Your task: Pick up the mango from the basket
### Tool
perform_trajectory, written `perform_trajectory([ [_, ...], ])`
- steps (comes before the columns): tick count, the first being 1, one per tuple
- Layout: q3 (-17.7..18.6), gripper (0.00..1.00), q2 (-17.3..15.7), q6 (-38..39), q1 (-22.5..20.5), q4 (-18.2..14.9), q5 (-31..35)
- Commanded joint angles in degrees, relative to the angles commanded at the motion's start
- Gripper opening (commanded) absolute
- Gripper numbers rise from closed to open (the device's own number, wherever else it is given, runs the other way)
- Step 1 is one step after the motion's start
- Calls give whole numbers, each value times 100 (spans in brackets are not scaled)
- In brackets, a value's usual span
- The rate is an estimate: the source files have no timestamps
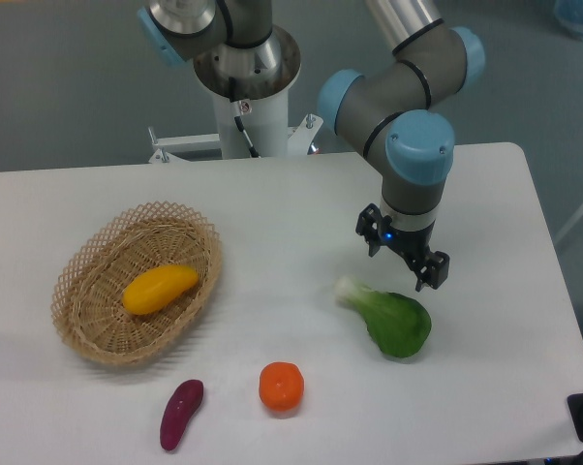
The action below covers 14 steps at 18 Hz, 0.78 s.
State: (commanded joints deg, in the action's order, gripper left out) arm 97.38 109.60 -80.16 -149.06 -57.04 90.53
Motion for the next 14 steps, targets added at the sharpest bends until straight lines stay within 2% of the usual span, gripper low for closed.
perform_trajectory([
  [10,9,100,-53,61,0,-18,-18],
  [14,26,100,-97,430,35,-17,-394],
])
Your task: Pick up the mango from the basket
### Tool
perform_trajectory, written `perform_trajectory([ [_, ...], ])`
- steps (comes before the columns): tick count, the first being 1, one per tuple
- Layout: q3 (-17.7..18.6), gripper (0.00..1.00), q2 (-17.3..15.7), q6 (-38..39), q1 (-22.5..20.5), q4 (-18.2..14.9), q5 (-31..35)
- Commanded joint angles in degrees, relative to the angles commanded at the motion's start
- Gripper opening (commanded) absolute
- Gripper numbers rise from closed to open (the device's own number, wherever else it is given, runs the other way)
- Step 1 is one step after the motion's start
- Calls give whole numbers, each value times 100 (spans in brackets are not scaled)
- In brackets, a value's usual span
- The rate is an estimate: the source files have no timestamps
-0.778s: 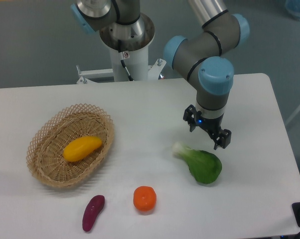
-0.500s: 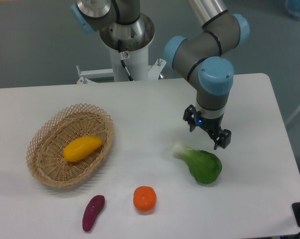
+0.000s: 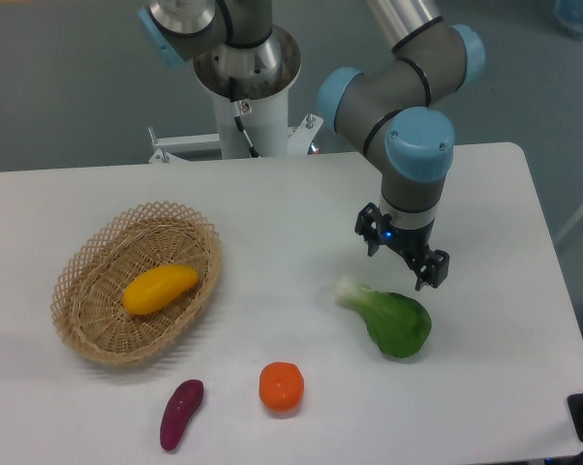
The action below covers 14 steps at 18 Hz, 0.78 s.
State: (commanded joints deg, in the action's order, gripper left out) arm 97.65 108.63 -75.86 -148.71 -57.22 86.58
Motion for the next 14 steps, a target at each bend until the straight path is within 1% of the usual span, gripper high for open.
perform_trajectory([
  [2,9,100,-9,124,26,-9,-106],
  [4,9,100,-79,273,96,-131,-107],
  [6,0,100,-79,588,315,-158,-115],
  [10,-61,100,0,1739,877,-106,-151],
  [14,-27,100,9,2303,1431,-114,-203],
])
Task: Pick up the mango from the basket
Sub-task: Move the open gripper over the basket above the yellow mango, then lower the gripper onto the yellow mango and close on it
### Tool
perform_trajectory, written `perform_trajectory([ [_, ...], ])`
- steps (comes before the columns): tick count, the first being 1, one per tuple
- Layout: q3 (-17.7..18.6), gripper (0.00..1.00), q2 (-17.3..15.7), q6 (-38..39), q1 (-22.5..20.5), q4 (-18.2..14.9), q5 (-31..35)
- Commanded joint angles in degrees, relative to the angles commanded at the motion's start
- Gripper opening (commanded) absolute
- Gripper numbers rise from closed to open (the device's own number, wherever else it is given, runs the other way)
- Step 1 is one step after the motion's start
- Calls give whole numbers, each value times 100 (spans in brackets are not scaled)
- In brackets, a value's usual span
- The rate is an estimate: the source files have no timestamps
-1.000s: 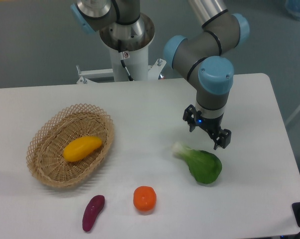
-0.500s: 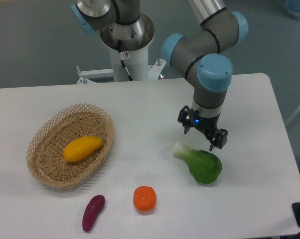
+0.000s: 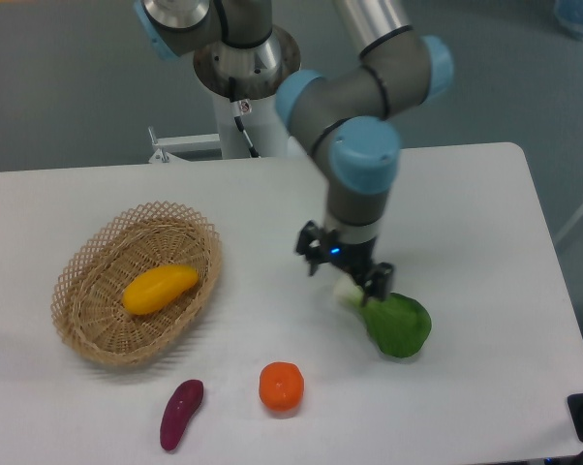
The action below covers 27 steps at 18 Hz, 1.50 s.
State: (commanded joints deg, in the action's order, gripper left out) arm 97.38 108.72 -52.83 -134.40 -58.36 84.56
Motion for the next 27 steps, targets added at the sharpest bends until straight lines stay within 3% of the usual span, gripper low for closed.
perform_trajectory([
  [5,27,100,-53,633,483,-26,-326],
  [18,352,100,-18,1100,1512,26,-677],
  [23,720,100,17,1109,1723,70,-633],
  [27,765,100,61,1179,1759,79,-625],
])
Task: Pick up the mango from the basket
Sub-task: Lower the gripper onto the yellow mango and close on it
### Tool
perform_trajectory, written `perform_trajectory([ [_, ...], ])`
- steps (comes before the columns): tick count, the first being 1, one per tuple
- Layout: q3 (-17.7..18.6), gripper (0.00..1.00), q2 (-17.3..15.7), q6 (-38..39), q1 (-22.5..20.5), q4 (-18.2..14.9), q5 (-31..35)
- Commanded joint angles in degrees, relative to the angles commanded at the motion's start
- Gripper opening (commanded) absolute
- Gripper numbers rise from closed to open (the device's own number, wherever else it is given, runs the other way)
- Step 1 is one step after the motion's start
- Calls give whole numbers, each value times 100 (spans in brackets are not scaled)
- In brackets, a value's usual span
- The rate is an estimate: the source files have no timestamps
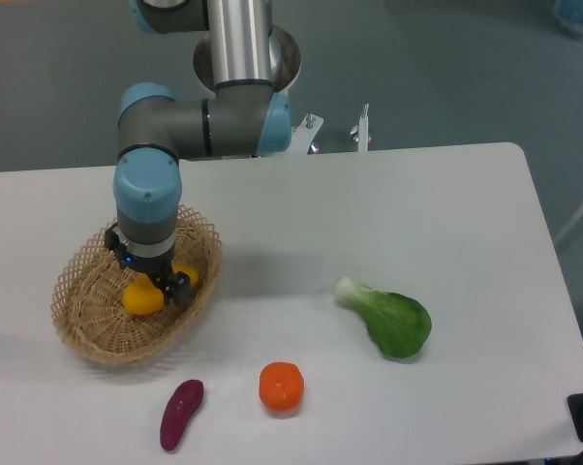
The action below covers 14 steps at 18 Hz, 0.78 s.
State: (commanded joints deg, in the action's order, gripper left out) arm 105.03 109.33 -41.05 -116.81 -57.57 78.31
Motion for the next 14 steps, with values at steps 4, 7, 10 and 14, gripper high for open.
perform_trajectory([
  [4,9,100,79,44,9,140,9],
  [7,0,100,158,194,26,316,35],
  [10,0,100,246,203,114,465,342],
  [14,0,100,360,185,202,536,440],
])
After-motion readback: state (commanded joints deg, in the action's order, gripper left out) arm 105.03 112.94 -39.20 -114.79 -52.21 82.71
